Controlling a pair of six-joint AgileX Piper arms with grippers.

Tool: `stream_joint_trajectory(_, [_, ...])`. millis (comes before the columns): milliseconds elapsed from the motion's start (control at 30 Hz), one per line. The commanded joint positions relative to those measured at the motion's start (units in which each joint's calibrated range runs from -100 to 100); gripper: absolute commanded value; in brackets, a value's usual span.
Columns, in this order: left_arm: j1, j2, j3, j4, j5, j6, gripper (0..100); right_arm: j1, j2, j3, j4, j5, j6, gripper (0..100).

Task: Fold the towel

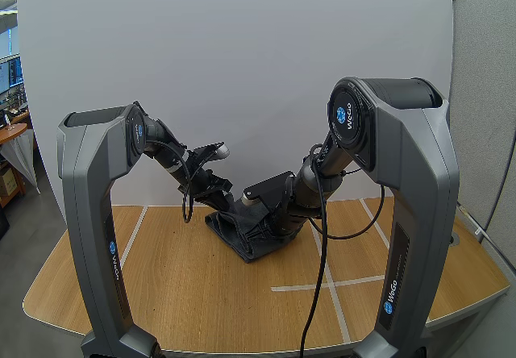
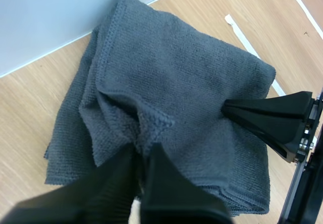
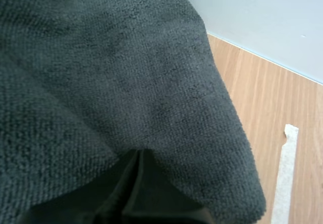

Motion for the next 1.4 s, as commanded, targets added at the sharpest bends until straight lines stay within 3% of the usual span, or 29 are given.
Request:
stream_joint_trajectory(0, [0.06,-0.30,0.22,-0.64,2.10,0.31,71,-0.18,0.81,0.24,0.08,1.50,-0.13,0])
stream_joint_trajectory(33, [0.06,-0.30,0.22,-0.65,2.52,0.31,92,-0.18,0.81,0.24,0.08,1.50,-0.13,0])
stream_joint_trajectory(67, [0.06,-0.30,0.22,-0.65,2.49,0.31,100,-0.18,0.81,0.24,0.08,1.50,-0.13,0])
stream_joint_trajectory(267, [0.51,-0.55,0.22,1.75,3.60,-0.25,100,-0.18,0.81,0.24,0.08,3.41,-0.12,0])
stream_joint_trajectory(667, [4.57,-9.73,0.22,0.04,4.03,0.40,100,-0.18,0.17,0.82,-0.05,4.95,-0.43,0])
stream_joint_trajectory(1067, [4.57,-12.76,0.22,-4.90,4.03,1.75,100,-0.33,-21.14,0.82,0.18,15.50,-0.02,0])
stream_joint_trajectory(1367, [4.14,-12.76,1.83,-10.01,4.03,3.47,100,-5.23,-18.44,0.82,1.99,12.11,-0.02,0])
